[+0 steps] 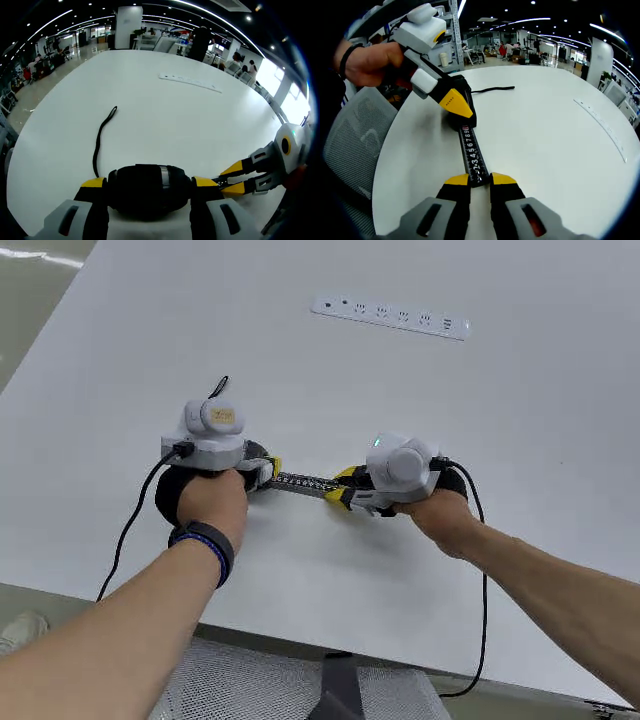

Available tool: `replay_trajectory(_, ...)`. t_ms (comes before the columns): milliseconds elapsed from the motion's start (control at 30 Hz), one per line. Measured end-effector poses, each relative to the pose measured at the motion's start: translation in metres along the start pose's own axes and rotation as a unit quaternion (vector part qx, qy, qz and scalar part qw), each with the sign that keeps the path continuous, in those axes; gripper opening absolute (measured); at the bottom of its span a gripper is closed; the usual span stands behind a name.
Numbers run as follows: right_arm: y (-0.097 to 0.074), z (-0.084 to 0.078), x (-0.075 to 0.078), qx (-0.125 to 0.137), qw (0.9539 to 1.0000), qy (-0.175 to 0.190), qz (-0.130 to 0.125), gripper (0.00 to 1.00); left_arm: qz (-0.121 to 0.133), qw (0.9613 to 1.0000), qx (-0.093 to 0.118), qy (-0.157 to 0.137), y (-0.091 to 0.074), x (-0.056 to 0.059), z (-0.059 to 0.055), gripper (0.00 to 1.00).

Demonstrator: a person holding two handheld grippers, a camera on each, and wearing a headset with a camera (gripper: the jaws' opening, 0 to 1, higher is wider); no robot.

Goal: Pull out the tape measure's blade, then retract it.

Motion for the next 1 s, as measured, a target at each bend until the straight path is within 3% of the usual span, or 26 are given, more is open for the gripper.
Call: replay_trajectory(1000,0.018,0.021,0.0,-0.006,0.9994,-0.017,0.029,0.13,-0.017,0.9997,-0.003,-0.018,-0.002,-0.002,0.001,0.61)
Point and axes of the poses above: the centre of the closed fingertips' face, and the gripper's own axes: y roughly forward along the fingers, x roughly to its right, z roughly out of its top, the point moved 9 cm from there along -y, roughly backward along the fingers, and after that the axes turned 2 degrees about -y, right-handed, at the moved point
